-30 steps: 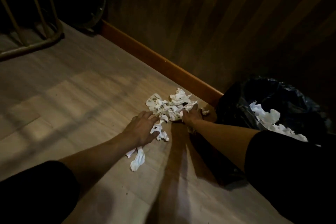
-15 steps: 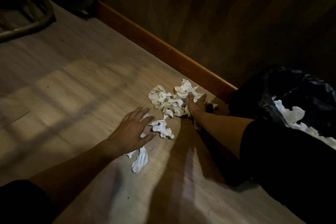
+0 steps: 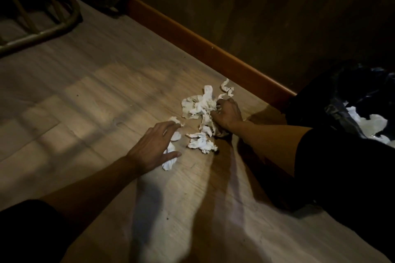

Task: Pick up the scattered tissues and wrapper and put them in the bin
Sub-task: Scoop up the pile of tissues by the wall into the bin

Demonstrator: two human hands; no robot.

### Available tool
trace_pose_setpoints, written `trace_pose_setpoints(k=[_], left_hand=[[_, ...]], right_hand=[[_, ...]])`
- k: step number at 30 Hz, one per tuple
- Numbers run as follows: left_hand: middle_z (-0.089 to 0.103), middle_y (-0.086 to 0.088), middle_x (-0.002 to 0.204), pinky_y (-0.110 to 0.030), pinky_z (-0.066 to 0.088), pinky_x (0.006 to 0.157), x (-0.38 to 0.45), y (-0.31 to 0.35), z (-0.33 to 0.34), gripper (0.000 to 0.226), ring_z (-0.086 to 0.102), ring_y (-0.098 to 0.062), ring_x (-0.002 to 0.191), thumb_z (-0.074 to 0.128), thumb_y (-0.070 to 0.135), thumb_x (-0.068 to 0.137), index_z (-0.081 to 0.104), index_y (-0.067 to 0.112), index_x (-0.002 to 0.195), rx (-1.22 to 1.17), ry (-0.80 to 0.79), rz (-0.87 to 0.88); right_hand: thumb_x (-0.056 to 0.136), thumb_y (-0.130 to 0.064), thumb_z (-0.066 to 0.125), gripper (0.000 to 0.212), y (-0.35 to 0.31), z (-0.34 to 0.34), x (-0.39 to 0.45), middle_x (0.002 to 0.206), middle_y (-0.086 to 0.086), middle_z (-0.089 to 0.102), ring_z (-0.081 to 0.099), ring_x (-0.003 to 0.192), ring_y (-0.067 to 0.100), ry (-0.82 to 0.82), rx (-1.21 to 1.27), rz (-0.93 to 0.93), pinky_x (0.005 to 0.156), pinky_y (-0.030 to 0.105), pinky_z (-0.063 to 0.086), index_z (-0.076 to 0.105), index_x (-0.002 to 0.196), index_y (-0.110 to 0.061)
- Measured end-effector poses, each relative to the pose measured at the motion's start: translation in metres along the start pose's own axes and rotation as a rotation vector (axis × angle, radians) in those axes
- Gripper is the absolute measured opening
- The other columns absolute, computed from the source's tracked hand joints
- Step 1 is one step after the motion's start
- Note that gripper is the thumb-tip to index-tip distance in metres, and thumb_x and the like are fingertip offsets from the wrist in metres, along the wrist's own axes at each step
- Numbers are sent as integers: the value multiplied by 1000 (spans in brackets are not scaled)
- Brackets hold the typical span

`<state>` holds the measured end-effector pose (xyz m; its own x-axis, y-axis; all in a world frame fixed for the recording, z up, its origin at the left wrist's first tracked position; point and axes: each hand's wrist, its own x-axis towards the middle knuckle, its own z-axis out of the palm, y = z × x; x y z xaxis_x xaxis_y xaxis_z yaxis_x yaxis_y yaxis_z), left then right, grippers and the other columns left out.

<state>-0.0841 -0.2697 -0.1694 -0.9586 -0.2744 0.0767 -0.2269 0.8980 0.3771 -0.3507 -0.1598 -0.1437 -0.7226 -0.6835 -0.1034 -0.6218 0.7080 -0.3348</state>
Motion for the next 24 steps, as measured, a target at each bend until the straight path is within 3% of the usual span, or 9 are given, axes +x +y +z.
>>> trace_pose_setpoints(k=[3, 6, 8, 10, 13, 17, 19, 22, 24], left_hand=[[15, -6, 160, -37, 32, 114, 10, 4, -2, 107, 23, -25, 145, 66, 67, 75, 9, 24, 154, -95, -1, -96], [1, -9, 163, -44, 32, 114, 25, 12, -6, 120, 16, -31, 147, 76, 65, 66, 2, 30, 154, -126, -9, -145], [-6, -7, 164, -50, 34, 111, 36, 19, -8, 124, 15, -35, 146, 79, 63, 62, -1, 38, 153, -91, -39, -157], [-9, -4, 163, -54, 34, 108, 46, 25, -7, 124, 13, -35, 145, 77, 67, 60, -3, 44, 152, 3, -96, -159], [0, 1, 164, -55, 33, 106, 53, 36, -1, 110, 11, -34, 145, 67, 74, 66, 7, 43, 152, 134, -205, -133], [23, 1, 160, -51, 33, 107, 44, 41, 1, 85, 18, -32, 145, 53, 71, 81, 25, 29, 150, 171, -227, -155], [28, 1, 159, -49, 33, 107, 37, 38, -2, 77, 21, -31, 144, 43, 68, 88, 26, 27, 151, 195, -204, -163], [34, 0, 155, -47, 31, 107, 26, 33, -10, 72, 25, -30, 142, 40, 65, 91, 29, 26, 150, 237, -203, -193], [39, -2, 152, -46, 32, 107, 20, 32, -18, 71, 29, -30, 139, 41, 66, 90, 32, 26, 148, 281, -227, -196]], right_hand=[[79, -33, 76, 49, 2, -3, -7, 119, 13, 60, 59, 110, 33, -94, 66, -137, 85, 31, 46, 62, 123, -17], [72, -37, 84, 66, -1, -15, -14, 109, 3, 60, 62, 103, 27, -275, 87, -261, 80, 28, 46, 55, 130, -23], [73, -47, 82, 79, -4, -22, -17, 110, -3, 59, 62, 102, 20, -358, 134, -229, 83, 28, 47, 45, 139, -24], [82, -57, 69, 74, -5, -28, -15, 112, -4, 62, 63, 99, 17, -360, 234, -118, 82, 29, 49, 41, 142, -24], [97, -46, 49, 51, 6, -34, 0, 124, 6, 64, 63, 105, 22, -191, 296, 43, 87, 32, 50, 46, 141, -20], [94, -29, 47, 42, 31, -32, 36, 130, 16, 58, 60, 114, 34, 24, 91, 118, 93, 41, 51, 54, 133, -14], [96, -35, 43, 47, 36, -31, 50, 146, 17, 46, 49, 129, 37, -30, 42, 125, 105, 43, 45, 46, 141, -20], [100, -37, 48, 61, 29, -35, 62, 165, 13, 4, 15, 150, 35, -195, -23, 130, 120, 42, 24, 22, 155, -33], [100, -33, 50, 62, 21, -35, 68, 165, 14, 3, 14, 151, 35, -278, -108, 93, 119, 40, 24, 22, 156, -32]])
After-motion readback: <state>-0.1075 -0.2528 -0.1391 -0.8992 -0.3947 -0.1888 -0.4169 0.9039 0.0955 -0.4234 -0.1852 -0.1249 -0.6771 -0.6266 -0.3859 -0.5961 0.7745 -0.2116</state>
